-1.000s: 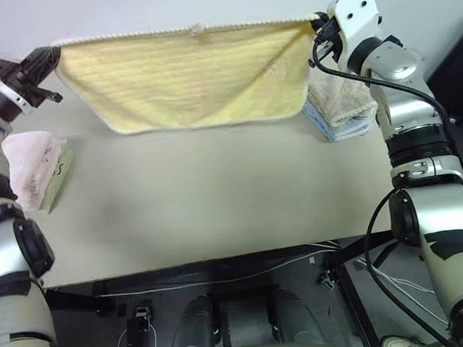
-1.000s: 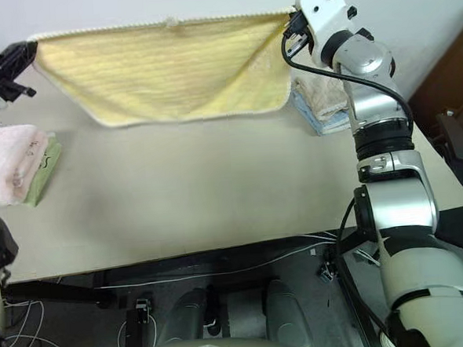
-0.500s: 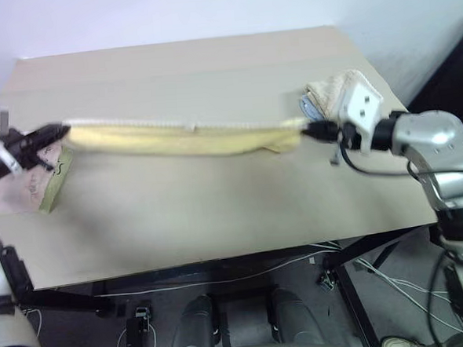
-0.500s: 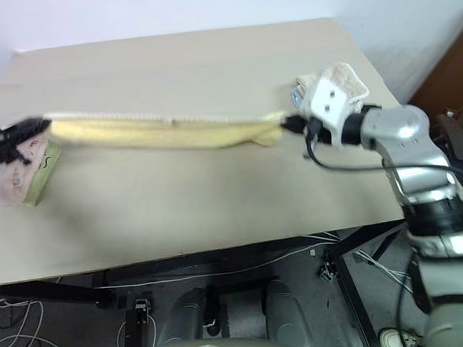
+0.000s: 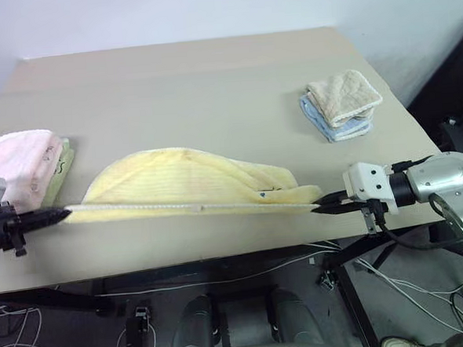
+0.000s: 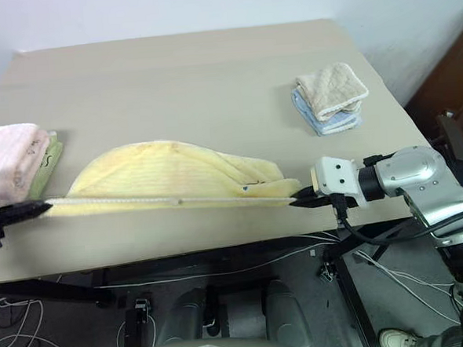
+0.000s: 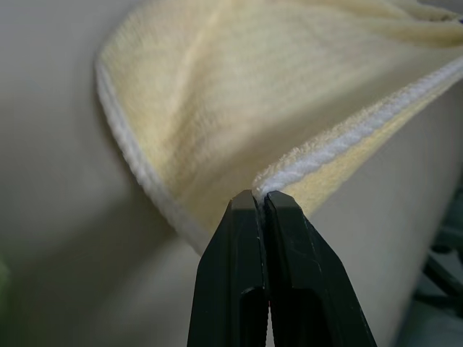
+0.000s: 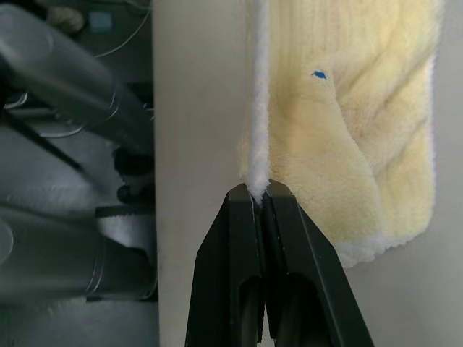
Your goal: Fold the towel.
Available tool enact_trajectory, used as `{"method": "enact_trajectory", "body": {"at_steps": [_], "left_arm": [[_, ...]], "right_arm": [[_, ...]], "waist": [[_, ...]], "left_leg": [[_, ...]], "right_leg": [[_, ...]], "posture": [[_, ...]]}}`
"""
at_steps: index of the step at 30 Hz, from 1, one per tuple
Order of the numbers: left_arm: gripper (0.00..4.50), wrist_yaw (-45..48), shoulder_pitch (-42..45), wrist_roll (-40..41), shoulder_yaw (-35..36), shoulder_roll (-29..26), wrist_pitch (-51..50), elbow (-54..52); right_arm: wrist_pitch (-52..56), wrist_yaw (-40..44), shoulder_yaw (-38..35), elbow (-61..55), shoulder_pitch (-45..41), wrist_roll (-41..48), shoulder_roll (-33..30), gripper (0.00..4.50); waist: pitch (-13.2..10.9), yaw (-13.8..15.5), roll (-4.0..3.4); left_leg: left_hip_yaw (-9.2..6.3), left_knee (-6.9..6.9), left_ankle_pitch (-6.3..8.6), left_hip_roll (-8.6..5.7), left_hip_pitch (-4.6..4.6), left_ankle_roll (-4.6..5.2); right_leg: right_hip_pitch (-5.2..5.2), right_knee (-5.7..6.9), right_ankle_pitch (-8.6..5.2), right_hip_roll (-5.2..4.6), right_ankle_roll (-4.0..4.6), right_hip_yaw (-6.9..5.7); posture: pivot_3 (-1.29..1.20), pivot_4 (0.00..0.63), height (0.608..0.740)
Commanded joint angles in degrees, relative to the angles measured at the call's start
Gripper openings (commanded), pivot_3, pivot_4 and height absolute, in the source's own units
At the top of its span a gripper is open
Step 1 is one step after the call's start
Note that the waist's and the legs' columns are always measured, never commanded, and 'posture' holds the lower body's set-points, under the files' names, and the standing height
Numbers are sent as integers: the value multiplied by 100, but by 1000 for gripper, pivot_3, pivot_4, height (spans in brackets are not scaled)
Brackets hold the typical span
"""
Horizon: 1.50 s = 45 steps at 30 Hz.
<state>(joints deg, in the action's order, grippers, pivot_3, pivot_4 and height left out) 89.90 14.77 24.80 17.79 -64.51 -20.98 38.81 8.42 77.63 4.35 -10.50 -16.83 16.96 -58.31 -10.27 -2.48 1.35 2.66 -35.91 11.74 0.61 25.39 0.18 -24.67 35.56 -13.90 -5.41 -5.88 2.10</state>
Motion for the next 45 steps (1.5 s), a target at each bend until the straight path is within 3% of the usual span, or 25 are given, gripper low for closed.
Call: {"method": "enact_trajectory", "body": {"at_steps": [1,5,12,20,29,34,39,45], "left_arm": [[31,-118,-273,20,469,-543,-213,-93],[31,-2,-590,43,614,-795,-226,-131],[31,-24,-458,-34,484,-1018,109,261],[31,-133,396,-5,199,-817,227,595],[31,-1130,2694,-212,49,-466,789,1792],[31,-1761,3815,-595,-235,-147,1322,2445],[31,-2525,4731,-1082,-519,320,1966,2980],[31,-3780,5442,-1608,-620,648,2702,3390]], "right_arm": [[-144,247,-92,203,222,-255,-421,0],[216,450,-235,-216,464,200,-604,0],[2082,274,-1428,-1135,751,2422,-677,0],[3306,-486,-1987,-701,-34,3404,-587,0],[3758,-1418,-1411,1019,-2005,3010,-73,0],[3543,-1926,-1154,1996,-3062,2563,562,0],[2315,-2359,-526,3484,-4078,1260,1231,0],[513,-2850,-312,5167,-5086,156,1817,0]], "waist": [[1,-2,-2],[1,-4,-4],[2,7,-4],[3,1,-1],[3,21,2],[3,15,2],[-4,14,14],[-9,11,14]], "left_leg": [[3,7,0,1,0,0],[30,34,0,2,1,-1],[36,69,-2,2,7,-2],[39,69,-1,2,6,-2],[53,57,-10,1,19,12],[68,19,-11,3,37,26],[96,-51,-6,6,47,38],[88,-113,-7,15,75,39]], "right_leg": [[-11,-9,0,-6,2,-8],[-8,-37,1,-22,17,-15],[-8,-38,-14,-46,44,-78],[-8,-42,-14,-50,45,-83],[-18,-31,-11,-47,41,-95],[-26,-6,7,-22,8,-108],[-22,47,8,-8,-10,-113],[-24,65,34,15,-67,-113]], "posture": [[0,150,740],[0,150,740],[0,150,740],[0,150,740],[0,150,740],[0,150,740],[0,150,740],[0,150,740]]}}
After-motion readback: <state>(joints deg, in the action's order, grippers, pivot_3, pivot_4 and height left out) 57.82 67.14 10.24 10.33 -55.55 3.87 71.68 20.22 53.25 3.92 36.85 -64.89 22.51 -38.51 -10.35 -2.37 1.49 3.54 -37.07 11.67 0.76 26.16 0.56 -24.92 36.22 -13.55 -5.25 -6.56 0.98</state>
